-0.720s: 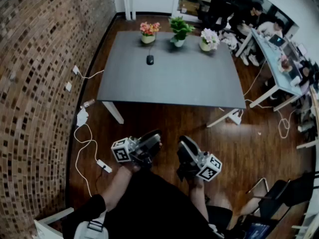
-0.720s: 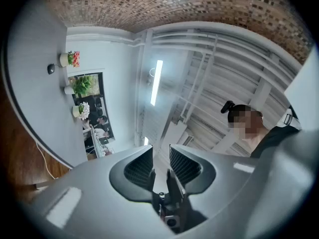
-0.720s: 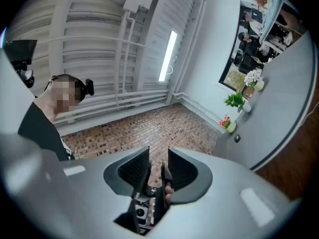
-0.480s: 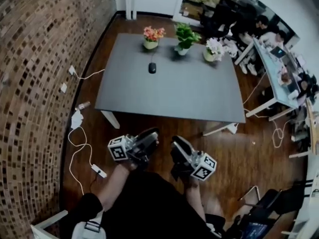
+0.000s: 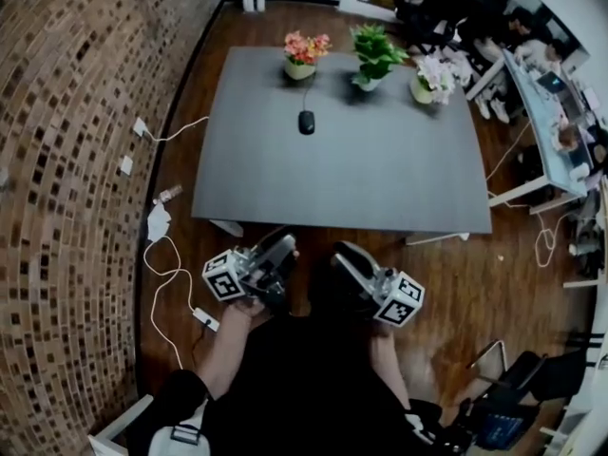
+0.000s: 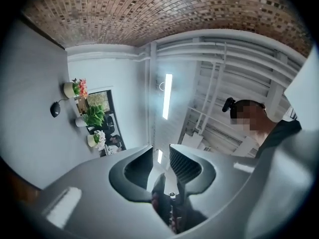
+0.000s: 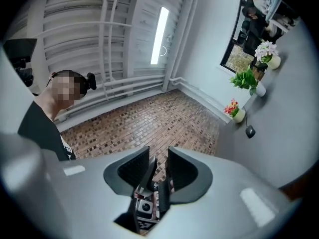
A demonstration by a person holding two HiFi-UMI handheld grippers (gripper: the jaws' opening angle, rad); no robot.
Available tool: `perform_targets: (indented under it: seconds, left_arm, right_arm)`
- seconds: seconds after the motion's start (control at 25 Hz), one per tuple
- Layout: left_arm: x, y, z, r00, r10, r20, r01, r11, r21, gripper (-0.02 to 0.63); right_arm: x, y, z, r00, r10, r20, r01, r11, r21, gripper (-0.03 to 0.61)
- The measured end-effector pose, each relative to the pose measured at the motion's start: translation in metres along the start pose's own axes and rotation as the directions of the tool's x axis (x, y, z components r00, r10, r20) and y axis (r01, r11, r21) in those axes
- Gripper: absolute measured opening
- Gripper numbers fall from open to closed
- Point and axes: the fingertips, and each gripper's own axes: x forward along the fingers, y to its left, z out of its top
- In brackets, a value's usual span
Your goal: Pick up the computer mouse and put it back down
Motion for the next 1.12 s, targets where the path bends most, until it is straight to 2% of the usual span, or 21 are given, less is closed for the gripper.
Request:
perform_targets:
  seconds: [0.24, 0.4, 0.56, 0.72, 0.8, 0.88, 1.0, 1.04, 1.08, 1.12]
  left_arm:
    - [0.013, 0.044, 0.017, 0.995, 0.095, 0.019, -0.096, 0.995, 0.039, 0.107]
    - [0.043, 0.086, 0.04, 0.981, 0.191, 0.037, -0.193, 0.977, 0.088, 0.107]
    - [0.091, 0.121, 0.055, 0.97, 0.239, 0.037, -0.241, 0.96, 0.142, 0.107]
    - [0.139, 0.157, 0.05, 0.96, 0.28, -0.008, -0.274, 0.943, 0.19, 0.107]
    - [0.151, 0.174, 0.043, 0.944, 0.327, -0.043, -0.31, 0.923, 0.228, 0.107]
    - [0.153, 0.191, 0.039, 0.914, 0.4, -0.065, -0.368, 0.887, 0.277, 0.107]
    - [0.148, 0.223, 0.041, 0.854, 0.516, -0.068, -0.462, 0.811, 0.36, 0.111]
    - [0.145, 0.235, 0.045, 0.829, 0.556, -0.063, -0.49, 0.776, 0.398, 0.112]
    - [0.141, 0.249, 0.051, 0.796, 0.602, -0.054, -0.521, 0.728, 0.446, 0.125]
    - [0.137, 0.267, 0.059, 0.751, 0.659, -0.039, -0.554, 0.662, 0.505, 0.166]
  right_arm:
    - [0.031, -0.056, 0.028, 0.998, 0.062, -0.02, -0.061, 0.997, 0.049, 0.094]
    - [0.052, -0.096, 0.076, 0.992, 0.121, -0.019, -0.12, 0.991, 0.055, 0.094]
    - [0.058, -0.141, 0.126, 0.988, 0.152, 0.001, -0.152, 0.986, 0.068, 0.093]
    - [0.047, -0.194, 0.164, 0.989, 0.144, 0.028, -0.146, 0.985, 0.09, 0.094]
    - [0.04, -0.216, 0.177, 0.989, 0.144, 0.038, -0.147, 0.984, 0.101, 0.094]
    - [0.035, -0.239, 0.186, 0.989, 0.139, 0.047, -0.144, 0.982, 0.121, 0.094]
    - [0.029, -0.267, 0.194, 0.993, 0.107, 0.055, -0.115, 0.983, 0.146, 0.094]
    - [0.028, -0.274, 0.194, 0.994, 0.1, 0.054, -0.107, 0.983, 0.152, 0.094]
    - [0.028, -0.279, 0.194, 0.994, 0.094, 0.05, -0.101, 0.983, 0.155, 0.093]
    - [0.029, -0.284, 0.194, 0.995, 0.09, 0.042, -0.096, 0.983, 0.157, 0.094]
